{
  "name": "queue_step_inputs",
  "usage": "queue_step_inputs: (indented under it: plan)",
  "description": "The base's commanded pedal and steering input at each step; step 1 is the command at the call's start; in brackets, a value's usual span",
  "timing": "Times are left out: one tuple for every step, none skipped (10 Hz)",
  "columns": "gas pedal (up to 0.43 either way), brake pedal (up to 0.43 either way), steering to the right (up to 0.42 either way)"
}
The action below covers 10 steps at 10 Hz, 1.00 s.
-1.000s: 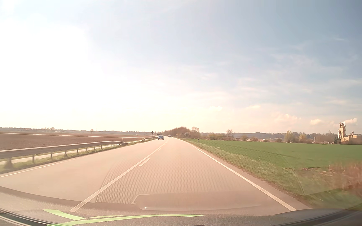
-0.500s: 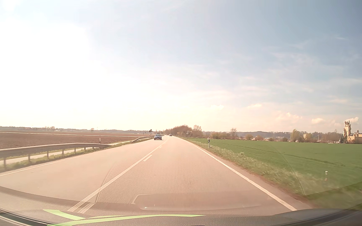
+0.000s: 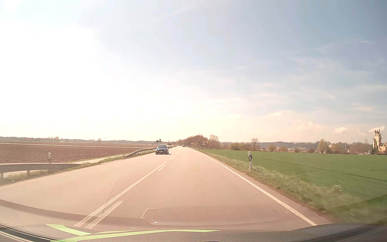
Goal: Follow the waypoints while adhering to traffic rules and regulations
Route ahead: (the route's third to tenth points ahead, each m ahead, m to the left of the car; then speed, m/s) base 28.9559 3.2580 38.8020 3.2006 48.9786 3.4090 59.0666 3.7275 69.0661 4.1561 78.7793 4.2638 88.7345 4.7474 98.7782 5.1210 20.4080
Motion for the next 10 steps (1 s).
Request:
queue_step_inputs:
  plan:
    - [0.0, 0.0, -0.004]
    - [0.0, 0.0, -0.004]
    - [0.0, 0.0, -0.004]
    - [0.0, 0.03, -0.004]
    - [0.0, 0.067, -0.004]
    - [0.0, 0.079, -0.004]
    - [0.0, 0.091, -0.004]
    - [0.0, 0.091, -0.004]
    - [0.0, 0.098, -0.004]
    - [0.0, 0.098, -0.004]
